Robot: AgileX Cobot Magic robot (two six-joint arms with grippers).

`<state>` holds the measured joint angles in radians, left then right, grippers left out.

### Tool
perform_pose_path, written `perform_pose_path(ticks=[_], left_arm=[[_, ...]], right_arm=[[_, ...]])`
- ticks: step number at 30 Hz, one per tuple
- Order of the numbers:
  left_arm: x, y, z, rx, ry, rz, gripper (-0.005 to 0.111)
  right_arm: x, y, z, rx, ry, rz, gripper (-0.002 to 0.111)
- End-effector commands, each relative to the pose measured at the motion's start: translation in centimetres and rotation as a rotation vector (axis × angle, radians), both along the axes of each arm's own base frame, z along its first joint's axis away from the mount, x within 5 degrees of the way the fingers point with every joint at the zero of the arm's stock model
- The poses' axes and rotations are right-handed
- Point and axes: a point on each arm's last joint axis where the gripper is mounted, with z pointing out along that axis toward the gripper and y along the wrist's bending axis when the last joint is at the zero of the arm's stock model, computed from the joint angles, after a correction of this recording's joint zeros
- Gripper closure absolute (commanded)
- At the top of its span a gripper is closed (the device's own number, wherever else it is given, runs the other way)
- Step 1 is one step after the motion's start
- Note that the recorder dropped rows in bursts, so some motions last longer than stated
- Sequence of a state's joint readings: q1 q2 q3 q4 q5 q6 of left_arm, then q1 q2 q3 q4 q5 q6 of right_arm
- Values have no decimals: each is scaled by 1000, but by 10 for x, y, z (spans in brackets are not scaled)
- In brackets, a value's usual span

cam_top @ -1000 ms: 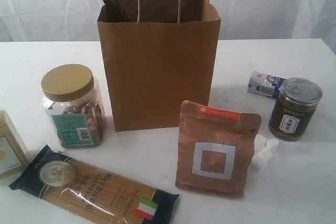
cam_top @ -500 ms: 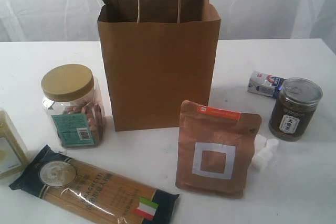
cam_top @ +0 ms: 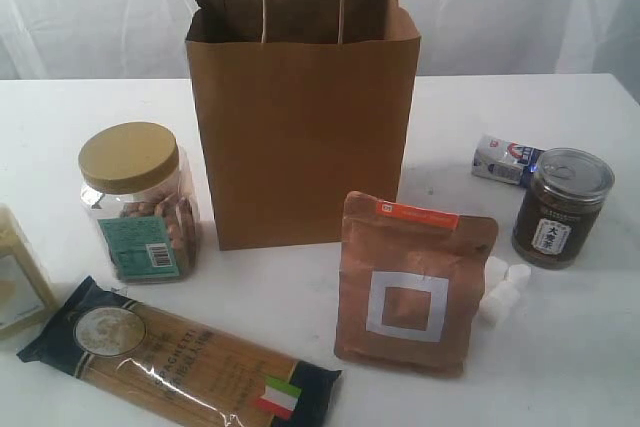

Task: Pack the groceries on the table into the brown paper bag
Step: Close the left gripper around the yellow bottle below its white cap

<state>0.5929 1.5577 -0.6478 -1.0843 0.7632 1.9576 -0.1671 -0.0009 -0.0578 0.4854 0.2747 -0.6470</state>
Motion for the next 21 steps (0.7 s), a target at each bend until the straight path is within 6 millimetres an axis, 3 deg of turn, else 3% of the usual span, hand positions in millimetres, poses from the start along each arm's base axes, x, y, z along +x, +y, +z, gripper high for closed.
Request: perform_pose_path(ticks=[1, 4, 6, 7, 11, 18, 21], left_arm=[[2, -2, -9, 61, -57, -100, 54], [4, -10, -13, 54, -46, -139, 73], [8, -13, -9, 24, -68, -110, 103], [11, -13, -7, -3, -82, -76, 107], [20, -11, 10, -105, -160, 89, 107], [21, -10, 38, -119, -283, 189, 107], [20, -9, 40, -86, -287, 205, 107]], right_arm=[[0, -1, 0, -3, -6, -8, 108], [0, -1, 0, -3, -6, -8, 108], [0, -1, 0, -3, -6, -8, 108], [0, -1, 0, -3, -6, -8, 108], [0, -1, 0, -3, -6, -8, 108], [0, -1, 0, -3, -6, -8, 108], [0, -1, 0, -3, -6, -8, 108]])
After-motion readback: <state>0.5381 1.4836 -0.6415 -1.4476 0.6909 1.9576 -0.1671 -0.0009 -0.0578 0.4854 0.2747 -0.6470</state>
